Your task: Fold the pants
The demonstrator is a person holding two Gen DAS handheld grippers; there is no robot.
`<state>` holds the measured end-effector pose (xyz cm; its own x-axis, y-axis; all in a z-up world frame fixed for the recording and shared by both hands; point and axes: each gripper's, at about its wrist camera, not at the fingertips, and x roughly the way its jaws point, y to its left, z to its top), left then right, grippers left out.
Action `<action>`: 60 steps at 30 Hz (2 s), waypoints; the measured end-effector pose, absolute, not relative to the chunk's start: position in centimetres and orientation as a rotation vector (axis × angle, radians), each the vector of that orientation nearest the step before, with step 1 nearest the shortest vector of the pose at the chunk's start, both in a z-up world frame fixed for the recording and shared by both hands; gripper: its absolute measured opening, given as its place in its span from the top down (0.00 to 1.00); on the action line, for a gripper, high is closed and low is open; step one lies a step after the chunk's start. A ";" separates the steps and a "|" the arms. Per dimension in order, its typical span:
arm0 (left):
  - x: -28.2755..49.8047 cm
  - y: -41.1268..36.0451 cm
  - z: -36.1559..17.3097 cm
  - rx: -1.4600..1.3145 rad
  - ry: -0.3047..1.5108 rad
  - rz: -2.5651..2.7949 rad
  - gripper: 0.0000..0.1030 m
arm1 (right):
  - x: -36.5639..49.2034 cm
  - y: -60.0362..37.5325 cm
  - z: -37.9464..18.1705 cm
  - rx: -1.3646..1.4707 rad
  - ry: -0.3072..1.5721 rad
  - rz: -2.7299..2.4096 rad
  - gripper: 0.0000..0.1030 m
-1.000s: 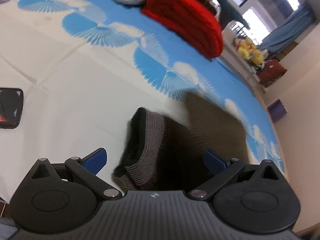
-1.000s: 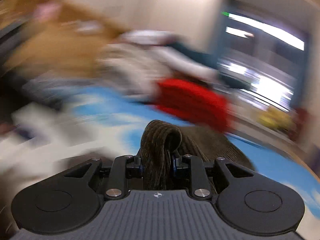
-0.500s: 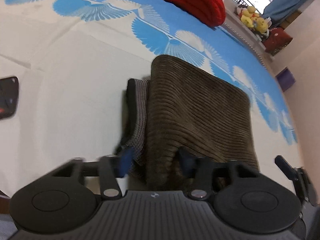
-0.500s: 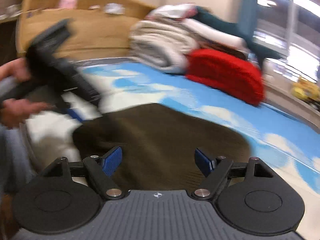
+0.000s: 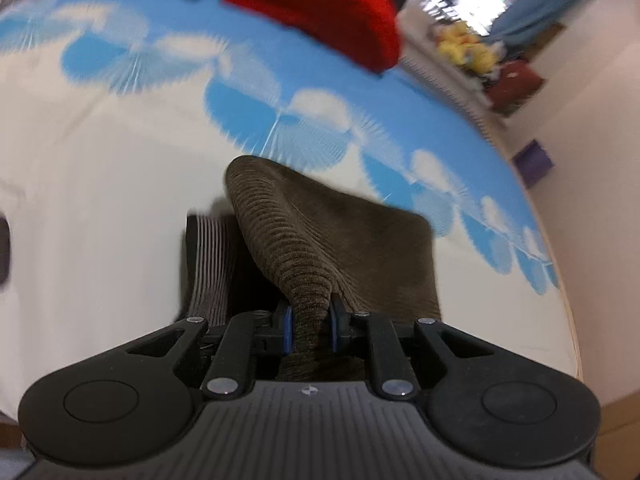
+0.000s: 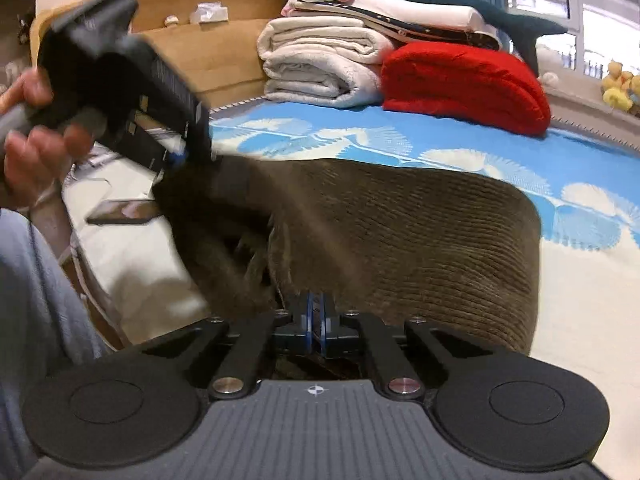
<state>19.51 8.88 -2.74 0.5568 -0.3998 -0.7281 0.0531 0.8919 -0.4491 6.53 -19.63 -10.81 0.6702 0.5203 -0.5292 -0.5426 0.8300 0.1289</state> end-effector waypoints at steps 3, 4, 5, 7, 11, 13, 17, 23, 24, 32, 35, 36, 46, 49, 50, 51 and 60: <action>18.0 10.2 -6.4 -0.317 0.988 -0.193 0.82 | 6.0 -19.3 -11.3 -0.033 0.626 0.673 0.97; 17.9 10.8 -8.3 -0.303 1.024 -0.152 0.77 | 5.9 -18.7 -12.0 -0.060 0.646 0.686 0.99; 17.9 11.7 -10.2 -0.346 1.045 -0.147 0.73 | 5.8 -18.1 -12.9 -0.096 0.690 0.709 0.99; 17.6 12.8 -10.8 -0.457 1.033 -0.153 0.70 | 5.7 -16.9 -14.7 -0.148 0.791 0.723 0.99; 16.5 11.8 -7.3 -0.338 0.930 -0.173 0.61 | 5.2 -18.0 -12.2 -0.040 0.703 0.786 0.98; 16.1 11.3 -6.1 -0.350 0.881 -0.190 0.46 | 5.2 -19.7 -9.7 0.079 0.586 0.770 0.98; 16.8 7.7 -6.6 -0.197 0.882 -0.212 0.38 | 8.0 -21.1 -8.2 0.148 0.496 0.595 0.94; 12.6 3.2 -11.2 0.260 0.805 -0.246 0.35 | 5.6 -17.2 -13.2 -0.302 0.593 0.584 0.94; 12.6 3.0 -11.1 0.266 0.800 -0.241 0.35 | 5.5 -17.2 -13.5 -0.320 0.573 0.584 0.95; 11.0 2.3 -12.0 0.383 0.742 -0.152 0.14 | 5.2 -19.3 -13.4 -0.348 0.611 0.528 0.34; 11.3 2.7 -11.4 0.332 0.775 -0.139 0.14 | 2.6 -17.1 -17.0 -0.691 0.487 0.514 0.24; 11.4 3.1 -10.9 0.291 0.787 -0.131 0.14 | 2.3 -17.0 -17.1 -0.697 0.470 0.507 0.23; 17.0 6.1 -6.7 -0.021 0.792 -0.097 0.13 | 9.1 -28.5 -9.5 0.187 0.512 0.366 0.12; 21.4 7.5 -8.7 -0.153 0.884 -0.090 0.13 | 13.5 -31.7 -11.1 0.363 0.627 0.237 0.13; 22.5 8.1 -9.5 -0.186 0.907 -0.095 0.13 | 14.9 -32.4 -11.8 0.414 0.671 0.242 0.13; 23.3 8.4 -10.3 -0.207 0.929 -0.101 0.13 | 16.0 -33.0 -12.8 0.462 0.718 0.246 0.14; 26.2 8.7 -12.0 -0.305 1.011 -0.182 0.27 | 21.2 -32.0 -18.6 0.542 0.977 0.425 0.48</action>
